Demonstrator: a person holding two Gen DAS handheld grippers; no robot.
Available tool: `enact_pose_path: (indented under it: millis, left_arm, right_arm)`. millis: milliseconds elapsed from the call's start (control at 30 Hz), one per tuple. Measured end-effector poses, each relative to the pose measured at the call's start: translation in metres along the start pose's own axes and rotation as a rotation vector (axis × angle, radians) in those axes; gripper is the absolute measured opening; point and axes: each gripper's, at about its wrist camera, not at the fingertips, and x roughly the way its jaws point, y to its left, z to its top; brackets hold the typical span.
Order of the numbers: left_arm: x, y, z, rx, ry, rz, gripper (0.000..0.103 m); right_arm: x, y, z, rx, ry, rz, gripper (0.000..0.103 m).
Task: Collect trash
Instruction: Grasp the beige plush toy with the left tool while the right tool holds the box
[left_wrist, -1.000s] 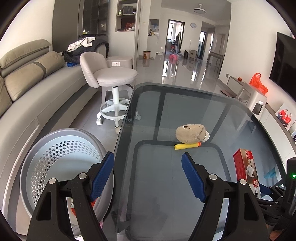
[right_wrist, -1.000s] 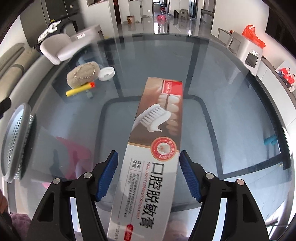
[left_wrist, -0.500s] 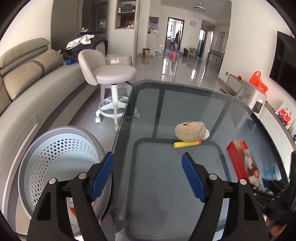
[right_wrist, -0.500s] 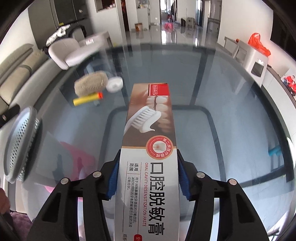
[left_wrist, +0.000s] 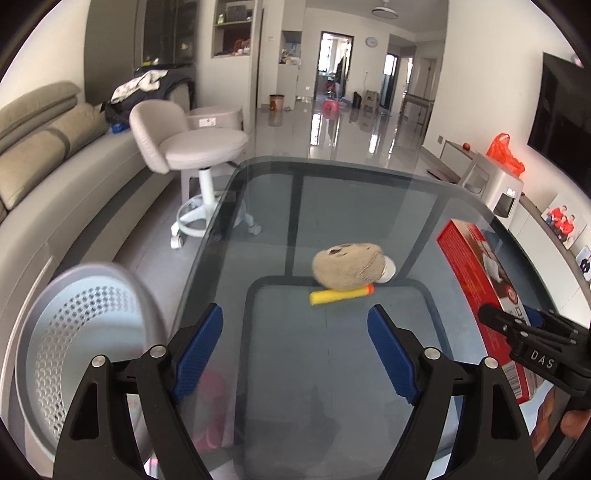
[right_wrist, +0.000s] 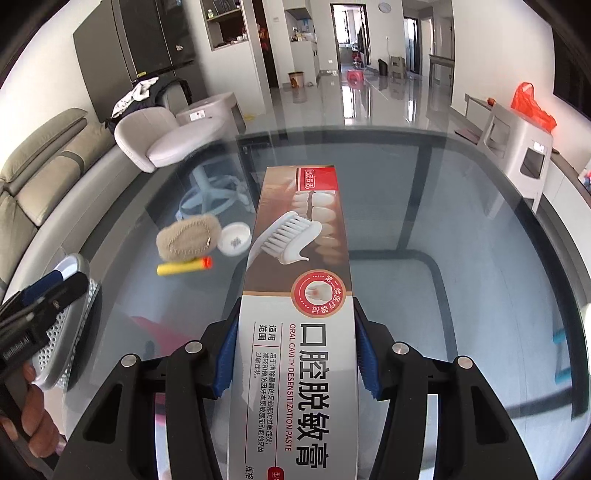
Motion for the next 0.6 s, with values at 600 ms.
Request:
enact_pose_path:
  millis: [600]
  left_arm:
    - [0.081,-0.047,0.023,0.055,0.033,-0.034,0.088]
  right_arm:
    - [0.023,-0.040,0.032,0.118,-0.024,0.088,0.052]
